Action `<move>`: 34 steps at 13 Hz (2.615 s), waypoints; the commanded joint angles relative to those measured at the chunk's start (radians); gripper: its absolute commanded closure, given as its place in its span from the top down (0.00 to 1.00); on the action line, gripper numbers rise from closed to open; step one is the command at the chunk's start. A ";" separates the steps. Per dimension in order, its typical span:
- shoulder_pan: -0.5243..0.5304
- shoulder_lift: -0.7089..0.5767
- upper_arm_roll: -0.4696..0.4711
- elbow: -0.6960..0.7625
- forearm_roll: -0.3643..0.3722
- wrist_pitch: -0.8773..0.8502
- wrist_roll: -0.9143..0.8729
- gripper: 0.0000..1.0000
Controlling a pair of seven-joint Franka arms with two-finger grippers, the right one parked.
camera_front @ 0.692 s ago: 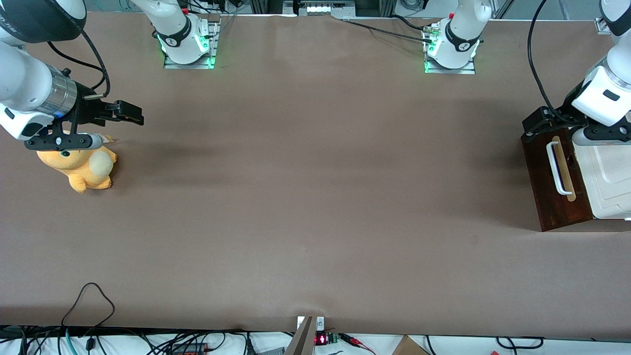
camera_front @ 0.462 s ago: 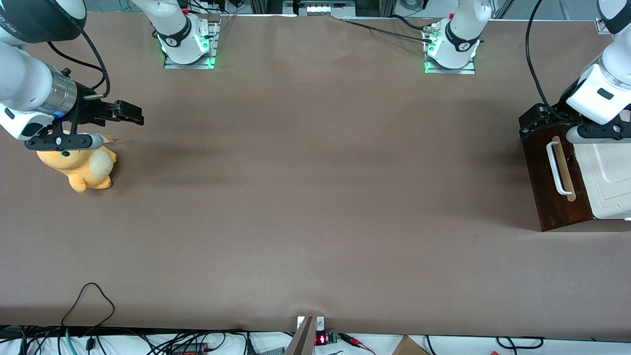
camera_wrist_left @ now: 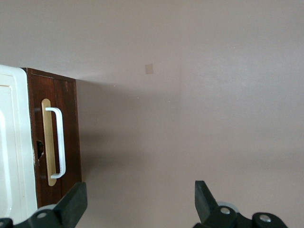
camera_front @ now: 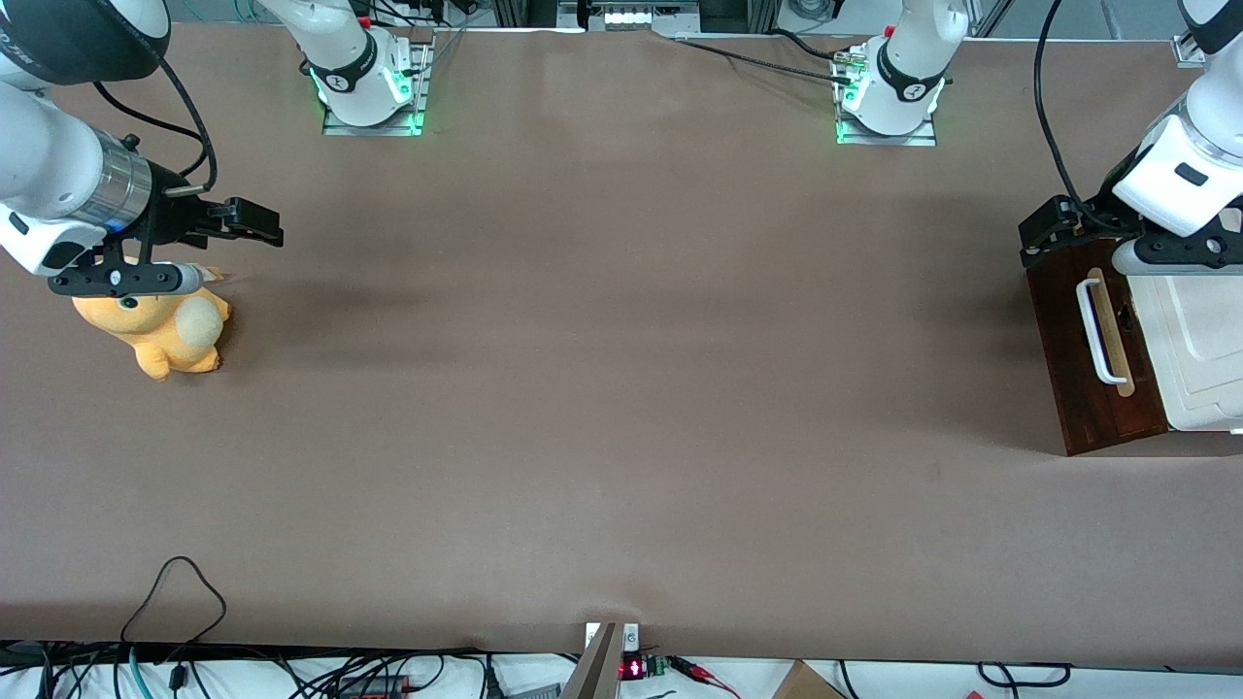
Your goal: Open lower drawer with left arm only
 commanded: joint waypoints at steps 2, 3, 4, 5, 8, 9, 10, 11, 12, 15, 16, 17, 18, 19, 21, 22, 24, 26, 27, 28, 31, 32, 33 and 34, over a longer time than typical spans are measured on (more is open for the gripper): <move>-0.001 0.011 -0.011 0.016 0.005 -0.061 0.006 1.00; -0.002 0.019 -0.033 0.011 0.051 -0.062 -0.006 1.00; -0.001 0.028 -0.079 -0.004 0.145 -0.062 -0.036 1.00; -0.002 0.037 -0.103 -0.027 0.212 -0.062 -0.114 1.00; -0.002 0.072 -0.217 -0.123 0.417 -0.087 -0.356 1.00; -0.004 0.095 -0.257 -0.145 0.482 -0.108 -0.444 1.00; -0.004 0.118 -0.292 -0.170 0.543 -0.125 -0.525 1.00; -0.004 0.135 -0.327 -0.202 0.592 -0.130 -0.593 1.00; -0.004 0.151 -0.347 -0.246 0.647 -0.130 -0.662 1.00; -0.005 0.232 -0.380 -0.407 0.856 -0.128 -0.823 1.00; -0.005 0.241 -0.378 -0.453 0.893 -0.127 -0.824 1.00; -0.002 0.243 -0.377 -0.522 0.933 -0.125 -0.816 1.00; -0.002 0.243 -0.378 -0.599 0.967 -0.130 -0.818 1.00; -0.001 0.247 -0.375 -0.625 0.973 -0.134 -0.816 1.00; 0.007 0.243 -0.361 -0.589 0.981 -0.133 -0.793 1.00; 0.007 0.243 -0.337 -0.538 0.966 -0.133 -0.779 1.00; 0.007 0.232 -0.334 -0.517 0.965 -0.134 -0.778 1.00; 0.006 0.237 -0.331 -0.507 1.008 -0.119 -0.758 1.00; 0.007 0.235 -0.331 -0.507 1.056 -0.122 -0.744 1.00; 0.007 0.238 -0.326 -0.513 1.088 -0.117 -0.712 1.00; 0.007 0.312 -0.245 -0.526 1.193 -0.095 -0.721 0.94; 0.007 0.332 -0.216 -0.532 1.229 -0.091 -0.722 0.94; 0.009 0.350 -0.200 -0.533 1.240 -0.081 -0.722 0.94; 0.007 0.364 -0.183 -0.533 1.242 -0.064 -0.721 0.94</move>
